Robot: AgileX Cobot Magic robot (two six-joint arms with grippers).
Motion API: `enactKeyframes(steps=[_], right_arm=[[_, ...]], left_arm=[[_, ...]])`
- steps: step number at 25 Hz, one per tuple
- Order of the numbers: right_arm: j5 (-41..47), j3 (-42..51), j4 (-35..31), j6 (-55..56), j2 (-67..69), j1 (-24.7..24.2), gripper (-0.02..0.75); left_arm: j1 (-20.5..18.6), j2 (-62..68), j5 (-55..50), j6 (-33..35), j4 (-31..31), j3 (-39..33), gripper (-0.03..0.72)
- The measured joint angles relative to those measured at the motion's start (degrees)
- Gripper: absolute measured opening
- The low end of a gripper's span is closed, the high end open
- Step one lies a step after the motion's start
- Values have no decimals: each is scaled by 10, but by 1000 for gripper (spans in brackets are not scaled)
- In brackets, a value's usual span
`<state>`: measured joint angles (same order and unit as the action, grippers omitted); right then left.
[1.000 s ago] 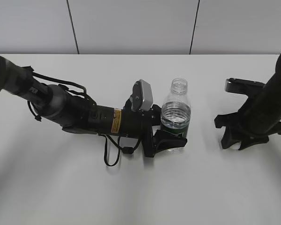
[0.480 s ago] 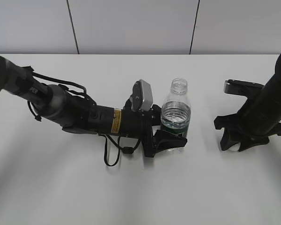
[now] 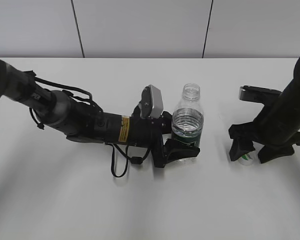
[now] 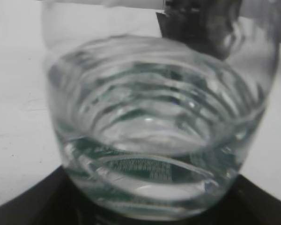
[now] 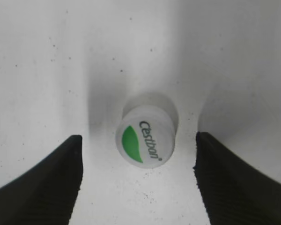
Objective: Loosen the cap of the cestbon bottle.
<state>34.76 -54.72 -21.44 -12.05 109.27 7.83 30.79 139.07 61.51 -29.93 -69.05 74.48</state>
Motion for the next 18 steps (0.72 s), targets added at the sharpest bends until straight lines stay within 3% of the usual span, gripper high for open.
enactKeyframes(steps=[7, 14, 18], right_arm=[[16, -1, 0, 0, -11, 0, 583], [26, -1, -1, -1, -61, 0, 587], [26, -2, -1, -3, -86, 0, 587]], left_arm=[[0, 3, 0, -15, -8, -1, 668], [-1, 1, -15, -25, -23, -1, 691], [-3, -17, -74, -57, -68, -1, 691]])
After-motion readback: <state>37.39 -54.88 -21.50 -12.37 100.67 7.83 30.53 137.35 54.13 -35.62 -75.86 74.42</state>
